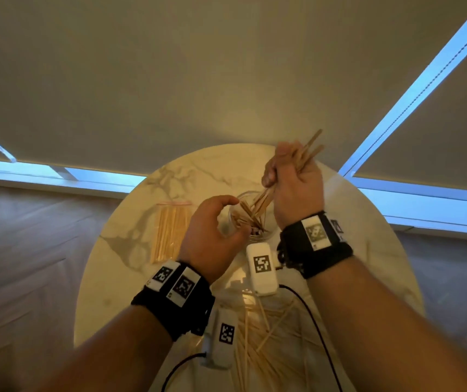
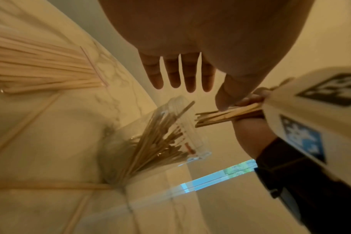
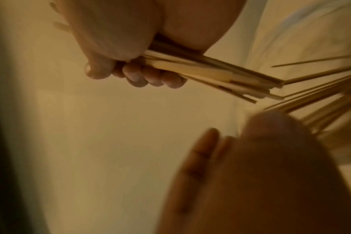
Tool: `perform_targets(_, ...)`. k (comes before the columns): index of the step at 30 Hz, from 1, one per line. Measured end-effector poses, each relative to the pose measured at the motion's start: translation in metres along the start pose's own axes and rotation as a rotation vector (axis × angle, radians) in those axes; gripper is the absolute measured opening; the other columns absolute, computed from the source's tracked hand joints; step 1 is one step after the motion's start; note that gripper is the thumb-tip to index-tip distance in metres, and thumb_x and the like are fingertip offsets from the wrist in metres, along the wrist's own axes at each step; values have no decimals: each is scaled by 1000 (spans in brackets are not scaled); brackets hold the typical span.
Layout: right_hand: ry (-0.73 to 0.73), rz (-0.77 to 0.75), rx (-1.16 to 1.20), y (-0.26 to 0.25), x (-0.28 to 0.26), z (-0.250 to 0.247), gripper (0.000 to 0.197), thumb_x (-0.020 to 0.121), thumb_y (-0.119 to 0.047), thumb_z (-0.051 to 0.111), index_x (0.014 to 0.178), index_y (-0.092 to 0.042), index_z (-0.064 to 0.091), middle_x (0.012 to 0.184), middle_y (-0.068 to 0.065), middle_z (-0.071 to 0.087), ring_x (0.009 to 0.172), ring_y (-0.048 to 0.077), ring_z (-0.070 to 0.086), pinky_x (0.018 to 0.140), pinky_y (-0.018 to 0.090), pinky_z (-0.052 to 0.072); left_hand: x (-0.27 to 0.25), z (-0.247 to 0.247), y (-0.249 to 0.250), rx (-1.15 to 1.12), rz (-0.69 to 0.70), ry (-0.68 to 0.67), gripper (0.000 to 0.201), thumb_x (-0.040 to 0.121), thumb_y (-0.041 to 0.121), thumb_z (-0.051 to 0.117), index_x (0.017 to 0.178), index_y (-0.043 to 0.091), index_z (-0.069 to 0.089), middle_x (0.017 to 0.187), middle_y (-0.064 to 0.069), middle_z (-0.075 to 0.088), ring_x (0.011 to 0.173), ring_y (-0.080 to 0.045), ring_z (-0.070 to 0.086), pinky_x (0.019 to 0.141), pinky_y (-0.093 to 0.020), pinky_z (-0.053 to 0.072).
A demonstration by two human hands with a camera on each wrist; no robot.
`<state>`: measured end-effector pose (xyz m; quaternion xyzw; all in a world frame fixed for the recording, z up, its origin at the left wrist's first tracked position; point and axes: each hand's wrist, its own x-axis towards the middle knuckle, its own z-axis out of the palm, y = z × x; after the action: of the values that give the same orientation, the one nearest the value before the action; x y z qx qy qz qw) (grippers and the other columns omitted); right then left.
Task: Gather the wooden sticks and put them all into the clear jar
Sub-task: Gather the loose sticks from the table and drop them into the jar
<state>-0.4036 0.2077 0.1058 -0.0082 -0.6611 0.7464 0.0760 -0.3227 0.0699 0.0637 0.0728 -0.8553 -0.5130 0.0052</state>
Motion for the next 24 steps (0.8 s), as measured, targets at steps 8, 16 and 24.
perform_targets(8, -265, -109, -441, 39, -24, -26, 20, 83, -26, 84, 90, -19, 67, 90, -2, 69, 89, 14, 67, 81, 33, 56, 10, 7, -18, 98, 137, -142, 70, 85, 33, 73, 148, 33, 44, 152, 9, 51, 139, -11, 48, 113, -40, 43)
perform_targets(16, -344, -309, -934, 48, -26, -47, 68, 86, -72, 59, 136, -26, 54, 138, -4, 53, 131, 17, 46, 112, 43, 40, 3, 14, -25, 278, 216, -181, 60, 103, 34, 54, 158, 25, 33, 171, 7, 16, 157, -17, 14, 127, -39, 21)
perform_targets(24, -616, -468, -1341, 66, -57, -38, 55, 107, -37, 22, 160, -25, 29, 166, -5, 32, 156, 20, 24, 124, 60, -1, -3, 11, -29, 257, 138, -212, 85, 95, 44, 58, 163, 31, 8, 171, 12, -12, 157, -15, 11, 124, -33, 22)
